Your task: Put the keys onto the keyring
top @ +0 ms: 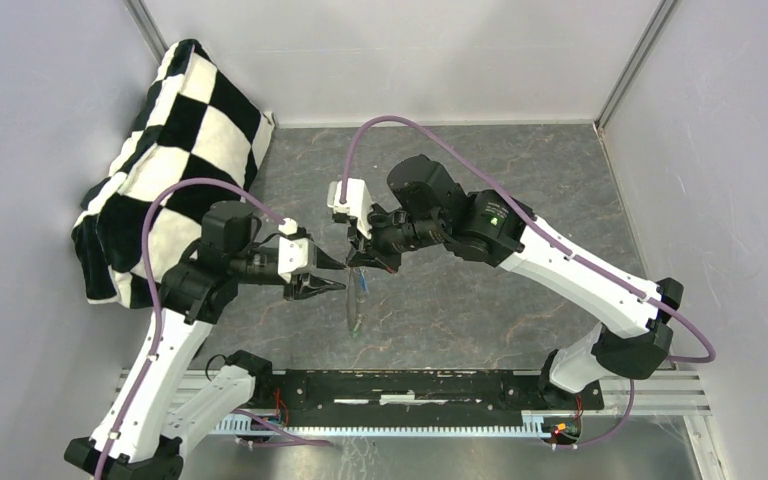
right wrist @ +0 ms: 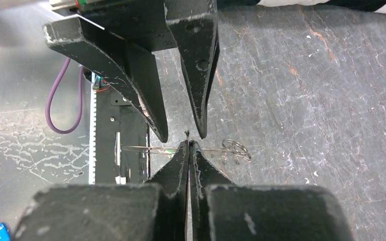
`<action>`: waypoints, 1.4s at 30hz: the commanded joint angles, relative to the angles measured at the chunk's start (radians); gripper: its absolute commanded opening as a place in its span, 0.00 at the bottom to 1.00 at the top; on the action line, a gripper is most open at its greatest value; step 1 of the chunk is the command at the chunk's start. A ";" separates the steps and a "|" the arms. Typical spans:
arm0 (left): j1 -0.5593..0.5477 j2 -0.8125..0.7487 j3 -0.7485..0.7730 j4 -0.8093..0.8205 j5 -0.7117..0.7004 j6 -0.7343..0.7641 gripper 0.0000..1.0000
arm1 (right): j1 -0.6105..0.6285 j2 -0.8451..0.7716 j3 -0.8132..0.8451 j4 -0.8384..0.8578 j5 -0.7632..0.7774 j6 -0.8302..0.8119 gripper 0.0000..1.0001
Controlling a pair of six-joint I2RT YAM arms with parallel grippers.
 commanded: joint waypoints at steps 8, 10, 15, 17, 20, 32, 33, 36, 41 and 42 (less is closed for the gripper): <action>-0.003 0.024 0.099 -0.003 0.015 0.029 0.43 | 0.029 0.011 0.035 0.023 0.015 -0.017 0.01; -0.003 0.027 0.101 -0.003 0.029 0.025 0.42 | 0.032 0.015 0.038 0.019 0.017 -0.019 0.01; -0.003 0.027 0.104 0.001 0.029 0.023 0.35 | 0.035 0.022 0.051 0.011 0.024 -0.024 0.01; -0.003 0.023 0.102 0.002 0.025 0.023 0.26 | 0.037 0.024 0.053 0.009 0.027 -0.024 0.01; -0.004 0.018 0.101 0.002 0.015 0.027 0.13 | 0.041 0.027 0.055 0.005 0.030 -0.025 0.01; -0.004 0.017 0.079 0.052 0.076 -0.033 0.02 | 0.022 -0.068 -0.013 0.179 0.026 0.076 0.28; -0.003 0.007 0.071 0.106 0.076 -0.098 0.02 | 0.008 -0.094 -0.045 0.214 0.016 0.102 0.33; -0.004 -0.042 0.014 0.344 0.067 -0.331 0.02 | -0.069 -0.203 -0.202 0.363 -0.043 0.200 0.43; -0.003 -0.098 -0.086 0.737 0.027 -0.676 0.02 | -0.170 -0.365 -0.464 0.649 -0.141 0.398 0.59; -0.004 -0.100 -0.094 0.782 0.023 -0.718 0.02 | -0.180 -0.384 -0.502 0.698 -0.150 0.424 0.61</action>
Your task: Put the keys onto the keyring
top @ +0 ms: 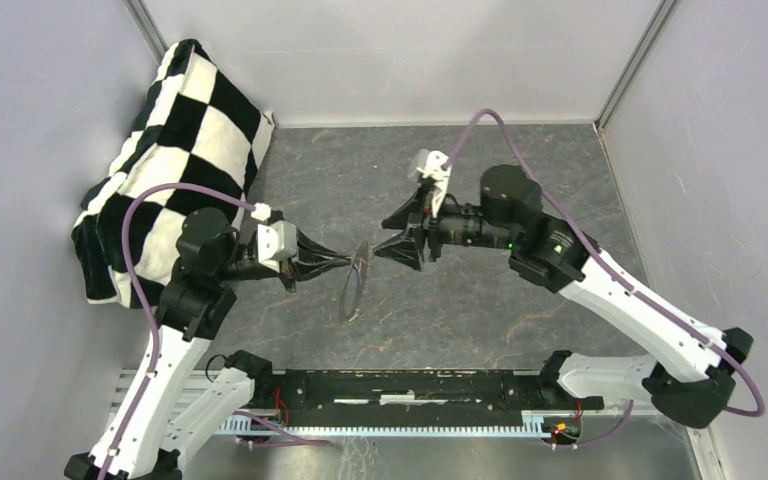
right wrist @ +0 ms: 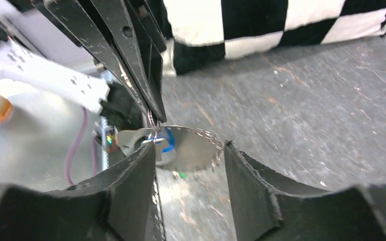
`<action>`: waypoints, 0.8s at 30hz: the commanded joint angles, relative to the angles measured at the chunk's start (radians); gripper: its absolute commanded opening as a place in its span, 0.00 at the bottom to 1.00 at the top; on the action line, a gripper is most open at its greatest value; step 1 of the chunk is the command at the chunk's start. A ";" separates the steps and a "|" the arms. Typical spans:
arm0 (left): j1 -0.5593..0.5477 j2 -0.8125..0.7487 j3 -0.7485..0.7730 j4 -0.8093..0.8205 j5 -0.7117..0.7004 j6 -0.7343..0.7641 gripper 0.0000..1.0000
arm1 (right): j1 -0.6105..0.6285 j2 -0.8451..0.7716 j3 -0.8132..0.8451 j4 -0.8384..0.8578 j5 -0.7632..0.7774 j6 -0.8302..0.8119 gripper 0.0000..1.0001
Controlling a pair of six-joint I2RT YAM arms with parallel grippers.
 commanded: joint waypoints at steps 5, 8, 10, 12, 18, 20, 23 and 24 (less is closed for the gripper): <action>-0.003 -0.024 -0.053 0.540 -0.018 -0.444 0.02 | -0.042 -0.090 -0.164 0.402 -0.104 0.272 0.66; -0.003 -0.021 -0.049 0.554 -0.017 -0.443 0.02 | -0.058 -0.084 -0.181 0.471 -0.125 0.336 0.65; -0.002 -0.023 -0.052 0.557 -0.019 -0.434 0.02 | -0.065 -0.083 -0.192 0.520 -0.147 0.380 0.65; -0.003 -0.026 -0.056 0.561 -0.024 -0.433 0.02 | -0.068 -0.073 -0.191 0.541 -0.164 0.410 0.65; -0.003 -0.034 -0.065 0.561 -0.029 -0.423 0.02 | -0.073 -0.051 -0.196 0.556 -0.181 0.449 0.52; -0.003 -0.037 -0.067 0.560 -0.033 -0.420 0.02 | -0.074 -0.043 -0.195 0.556 -0.192 0.455 0.48; -0.002 -0.041 -0.068 0.552 -0.038 -0.406 0.02 | -0.075 -0.032 -0.193 0.555 -0.214 0.463 0.44; -0.002 -0.042 -0.069 0.550 -0.041 -0.403 0.02 | -0.075 -0.027 -0.193 0.554 -0.222 0.464 0.43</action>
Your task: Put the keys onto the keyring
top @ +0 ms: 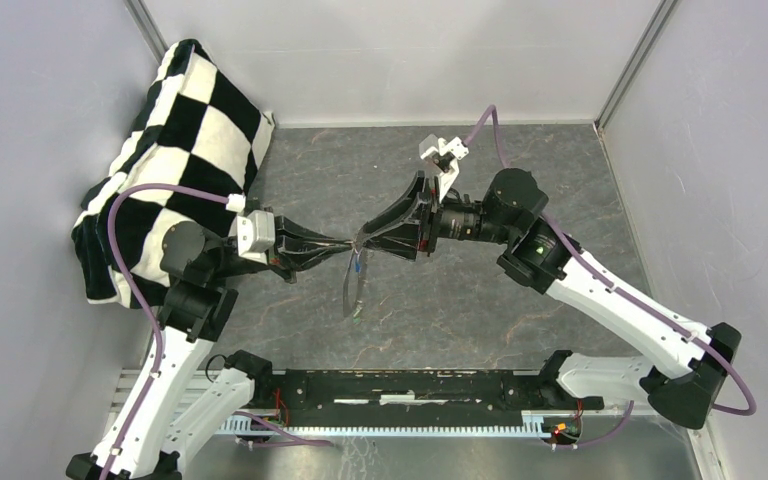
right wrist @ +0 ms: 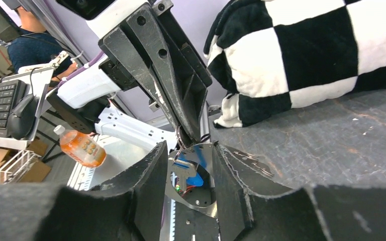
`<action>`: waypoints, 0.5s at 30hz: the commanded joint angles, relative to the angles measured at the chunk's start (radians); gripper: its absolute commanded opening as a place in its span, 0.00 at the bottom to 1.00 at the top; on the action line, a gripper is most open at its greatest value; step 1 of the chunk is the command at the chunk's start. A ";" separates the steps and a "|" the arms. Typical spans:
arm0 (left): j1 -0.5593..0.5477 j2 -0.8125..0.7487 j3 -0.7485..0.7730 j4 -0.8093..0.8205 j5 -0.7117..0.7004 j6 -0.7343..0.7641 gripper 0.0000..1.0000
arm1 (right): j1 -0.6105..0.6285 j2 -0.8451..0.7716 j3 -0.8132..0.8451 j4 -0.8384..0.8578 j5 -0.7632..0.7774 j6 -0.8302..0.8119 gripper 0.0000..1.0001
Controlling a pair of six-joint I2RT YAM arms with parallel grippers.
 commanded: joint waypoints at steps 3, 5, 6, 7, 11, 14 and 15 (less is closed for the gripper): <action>-0.002 -0.014 0.000 0.042 -0.023 -0.001 0.02 | -0.005 0.027 0.001 0.042 -0.059 0.031 0.35; -0.003 -0.015 -0.001 0.040 -0.028 0.005 0.02 | -0.005 0.031 0.000 0.041 -0.066 0.033 0.30; -0.002 -0.014 -0.001 0.040 -0.027 0.006 0.02 | -0.005 0.033 0.000 0.039 -0.066 0.033 0.27; -0.003 -0.012 -0.001 0.039 -0.027 0.007 0.02 | -0.005 0.034 0.001 0.039 -0.066 0.032 0.23; -0.002 -0.012 0.000 0.034 -0.027 0.012 0.02 | -0.006 0.031 -0.001 0.036 -0.060 0.031 0.03; -0.002 -0.011 0.002 0.035 -0.028 0.014 0.02 | -0.007 0.023 -0.012 0.030 -0.056 0.027 0.00; -0.002 -0.012 0.002 0.037 -0.028 0.014 0.02 | -0.007 0.021 -0.017 0.030 -0.056 0.025 0.00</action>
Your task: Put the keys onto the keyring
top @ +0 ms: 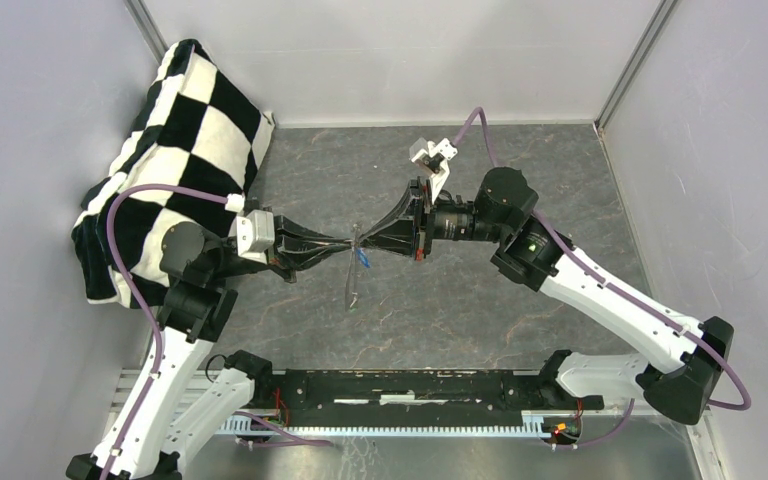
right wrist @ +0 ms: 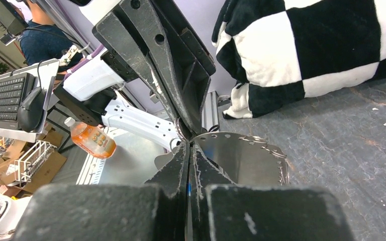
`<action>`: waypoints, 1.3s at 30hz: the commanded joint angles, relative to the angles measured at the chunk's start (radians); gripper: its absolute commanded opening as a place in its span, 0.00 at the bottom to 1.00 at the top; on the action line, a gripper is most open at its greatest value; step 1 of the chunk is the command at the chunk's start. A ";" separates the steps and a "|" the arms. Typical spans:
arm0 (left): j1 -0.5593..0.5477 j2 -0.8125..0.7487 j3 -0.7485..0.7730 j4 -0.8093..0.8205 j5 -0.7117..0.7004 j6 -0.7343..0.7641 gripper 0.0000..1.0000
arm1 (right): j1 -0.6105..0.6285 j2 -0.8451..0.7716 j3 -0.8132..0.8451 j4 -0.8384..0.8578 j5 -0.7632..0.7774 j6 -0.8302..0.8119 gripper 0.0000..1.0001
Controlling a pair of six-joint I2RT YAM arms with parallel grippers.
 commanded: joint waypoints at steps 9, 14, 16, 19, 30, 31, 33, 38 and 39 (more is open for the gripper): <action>-0.003 0.002 0.004 0.069 -0.009 -0.011 0.02 | -0.006 -0.005 -0.069 0.051 -0.046 0.014 0.01; -0.001 0.002 0.002 0.067 -0.001 -0.015 0.02 | -0.006 0.000 -0.007 -0.005 -0.052 -0.049 0.19; -0.002 0.002 0.002 0.060 0.002 -0.012 0.02 | -0.011 -0.001 0.054 -0.077 -0.031 -0.116 0.30; -0.002 0.001 0.001 0.052 0.009 -0.015 0.02 | -0.018 -0.015 0.129 -0.173 0.012 -0.231 0.44; -0.003 0.008 0.004 0.060 0.016 -0.040 0.02 | -0.015 0.013 0.110 -0.022 -0.089 -0.233 0.43; -0.003 0.010 0.004 0.060 0.017 -0.042 0.02 | -0.014 0.015 0.105 -0.012 -0.092 -0.230 0.41; -0.003 0.010 0.003 0.060 0.017 -0.044 0.02 | -0.013 0.023 0.103 -0.001 -0.099 -0.227 0.38; -0.002 0.014 0.007 0.061 0.017 -0.045 0.02 | -0.003 0.033 0.093 0.018 -0.111 -0.227 0.36; -0.002 0.014 0.008 0.064 0.017 -0.047 0.02 | 0.001 0.033 0.090 0.020 -0.112 -0.230 0.35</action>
